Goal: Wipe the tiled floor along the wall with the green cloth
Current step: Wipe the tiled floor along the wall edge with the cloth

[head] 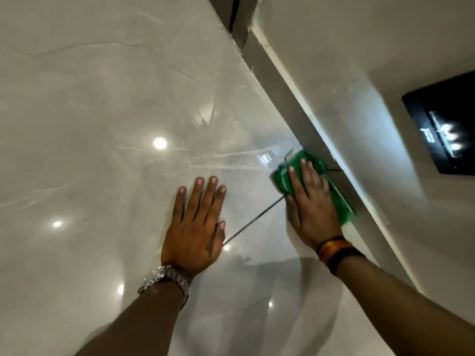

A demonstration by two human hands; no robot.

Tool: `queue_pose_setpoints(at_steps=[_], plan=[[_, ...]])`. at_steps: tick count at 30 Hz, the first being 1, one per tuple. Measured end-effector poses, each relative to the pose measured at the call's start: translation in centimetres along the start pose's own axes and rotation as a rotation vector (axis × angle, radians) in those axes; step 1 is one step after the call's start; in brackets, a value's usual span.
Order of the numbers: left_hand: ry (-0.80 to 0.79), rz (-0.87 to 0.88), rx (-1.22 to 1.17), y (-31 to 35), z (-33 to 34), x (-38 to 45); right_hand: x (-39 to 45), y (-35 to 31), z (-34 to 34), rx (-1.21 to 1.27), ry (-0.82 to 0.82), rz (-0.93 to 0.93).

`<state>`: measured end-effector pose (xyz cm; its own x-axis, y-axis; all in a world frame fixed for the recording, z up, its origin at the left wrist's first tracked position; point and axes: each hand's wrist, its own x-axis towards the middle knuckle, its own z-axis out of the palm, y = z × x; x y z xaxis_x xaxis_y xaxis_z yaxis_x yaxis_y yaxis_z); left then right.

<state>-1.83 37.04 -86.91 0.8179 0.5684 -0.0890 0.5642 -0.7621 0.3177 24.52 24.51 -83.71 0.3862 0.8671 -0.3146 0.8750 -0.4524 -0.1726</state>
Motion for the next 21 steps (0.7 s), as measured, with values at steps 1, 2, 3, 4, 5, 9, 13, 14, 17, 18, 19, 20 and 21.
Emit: queue_pose_setpoints(at_steps=[1,2,3,4,5,9,13,14,17,18,19,20,21], plan=[[-0.002,0.0,0.002,0.0,0.0,0.0,2.3,-1.2,-0.3,0.003,0.03,-0.003],[-0.006,0.005,-0.003,-0.1,0.1,0.1,4.3,-2.4,-0.8,0.01,0.057,0.0],[-0.007,0.007,-0.008,0.0,0.1,0.1,6.2,-3.5,-1.3,0.025,0.081,-0.005],[-0.006,0.006,-0.002,0.0,0.0,0.0,8.3,-4.6,-1.8,0.047,0.1,-0.019],[-0.009,0.007,0.009,-0.1,0.0,0.1,10.7,-5.8,-2.3,0.069,0.111,-0.032],[-0.018,0.031,0.007,-0.2,0.0,0.2,19.7,-11.4,-4.9,0.125,0.136,-0.014],[-0.023,0.025,0.011,-0.4,-0.1,0.2,18.5,-13.6,-5.2,0.062,0.08,-0.178],[-0.026,0.021,0.011,-0.2,-0.2,0.3,16.5,-13.0,-4.9,0.039,0.05,-0.284],[-0.043,-0.002,0.01,0.0,-0.5,0.3,11.8,-11.6,-4.3,0.03,-0.044,-0.407],[-0.042,-0.003,0.011,0.1,-0.6,0.3,11.7,-11.5,-4.3,0.022,-0.058,-0.403],[-0.045,0.002,0.014,0.0,-0.6,0.4,12.4,-11.8,-4.4,0.016,-0.065,-0.394],[-0.049,0.008,0.015,-0.1,-0.6,0.4,13.7,-12.1,-4.6,0.016,-0.062,-0.381],[-0.049,0.013,0.014,-0.1,-0.6,0.4,15.5,-12.6,-5.1,0.024,-0.052,-0.359]])
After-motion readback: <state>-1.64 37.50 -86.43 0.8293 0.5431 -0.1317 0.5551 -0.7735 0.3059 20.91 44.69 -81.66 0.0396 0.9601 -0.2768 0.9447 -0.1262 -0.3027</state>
